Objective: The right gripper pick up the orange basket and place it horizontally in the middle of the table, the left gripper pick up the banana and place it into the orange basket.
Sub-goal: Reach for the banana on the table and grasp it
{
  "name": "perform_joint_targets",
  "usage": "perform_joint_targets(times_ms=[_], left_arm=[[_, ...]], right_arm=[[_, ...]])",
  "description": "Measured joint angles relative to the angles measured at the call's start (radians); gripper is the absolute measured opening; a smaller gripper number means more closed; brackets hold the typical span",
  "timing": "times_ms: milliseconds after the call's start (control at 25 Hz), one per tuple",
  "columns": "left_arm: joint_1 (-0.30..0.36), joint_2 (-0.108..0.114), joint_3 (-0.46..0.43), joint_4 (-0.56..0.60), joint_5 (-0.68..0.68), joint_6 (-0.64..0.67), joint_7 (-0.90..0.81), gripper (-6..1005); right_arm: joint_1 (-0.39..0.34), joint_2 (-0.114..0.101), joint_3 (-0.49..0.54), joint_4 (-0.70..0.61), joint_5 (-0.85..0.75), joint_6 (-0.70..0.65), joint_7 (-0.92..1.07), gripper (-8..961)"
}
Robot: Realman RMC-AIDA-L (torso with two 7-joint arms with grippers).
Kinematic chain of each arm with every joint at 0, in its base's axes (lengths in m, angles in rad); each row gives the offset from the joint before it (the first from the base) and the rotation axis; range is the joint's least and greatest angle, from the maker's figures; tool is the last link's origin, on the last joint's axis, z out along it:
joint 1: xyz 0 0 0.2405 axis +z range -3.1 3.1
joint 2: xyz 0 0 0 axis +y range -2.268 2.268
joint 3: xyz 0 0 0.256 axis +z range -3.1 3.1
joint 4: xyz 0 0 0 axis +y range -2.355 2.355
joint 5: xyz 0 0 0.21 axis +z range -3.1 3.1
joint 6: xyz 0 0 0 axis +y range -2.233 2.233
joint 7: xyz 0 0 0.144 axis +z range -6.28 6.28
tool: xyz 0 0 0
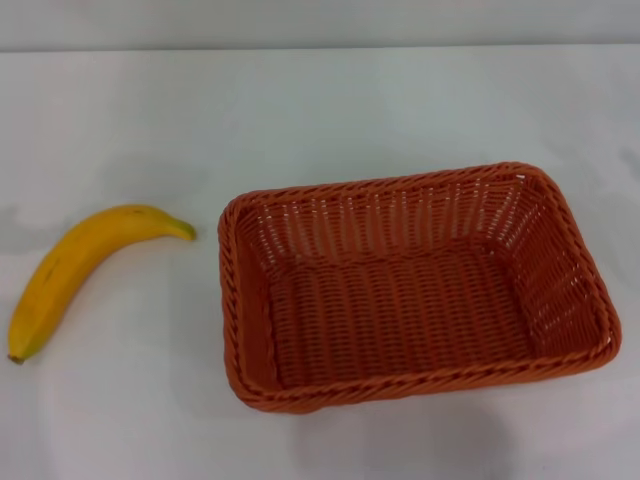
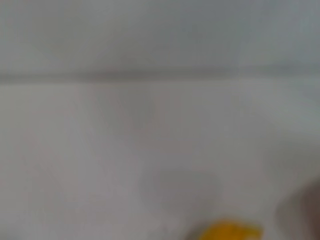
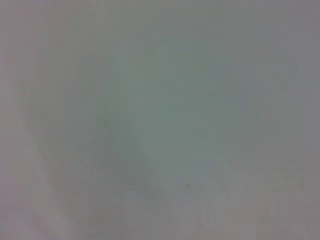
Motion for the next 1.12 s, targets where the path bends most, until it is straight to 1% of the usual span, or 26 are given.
perform_joint_targets(times_ms=[40, 120, 240, 280, 320, 440, 680, 800, 840, 1120], left_arm=[[-0.028, -0.005, 0.000, 0.004, 0.060, -0.015, 0.006, 878], [-0.091, -0.027, 0.000, 0.019, 0.188, -0.053, 0.016, 878], [-0.145, -0.061, 0.000, 0.029, 0.310, -0.110, 0.025, 878], [-0.153, -0.071, 0.000, 0.030, 0.327, -0.127, 0.027, 877], [-0.165, -0.087, 0.000, 0.037, 0.348, -0.153, 0.029, 877], [-0.182, -0.123, 0.000, 0.061, 0.374, -0.213, 0.034, 877], [-0.188, -0.189, 0.000, 0.102, 0.421, -0.317, 0.032, 876], [-0.185, -0.209, -0.001, 0.102, 0.423, -0.340, 0.030, 876], [-0.182, -0.212, -0.001, 0.102, 0.422, -0.346, 0.030, 876], [-0.163, -0.218, -0.002, 0.103, 0.414, -0.376, 0.025, 875]], right_arm=[[-0.006, 0.000, 0.001, 0.004, 0.007, 0.003, -0.005, 794], [-0.024, -0.003, 0.005, 0.018, 0.024, 0.005, -0.009, 794], [-0.034, -0.007, 0.007, 0.040, 0.033, 0.008, -0.017, 794], [-0.035, -0.007, 0.007, 0.045, 0.035, 0.008, -0.020, 794], [-0.035, -0.007, 0.007, 0.050, 0.036, 0.008, -0.023, 794], [-0.039, -0.006, 0.008, 0.056, 0.039, 0.009, -0.028, 794], [-0.034, 0.000, 0.007, 0.057, 0.039, 0.010, -0.034, 794], [-0.034, 0.000, 0.005, 0.057, 0.039, 0.011, -0.034, 794], [-0.034, 0.001, 0.004, 0.058, 0.039, 0.011, -0.034, 793], [-0.033, -0.002, 0.007, 0.074, 0.039, 0.021, -0.033, 793]])
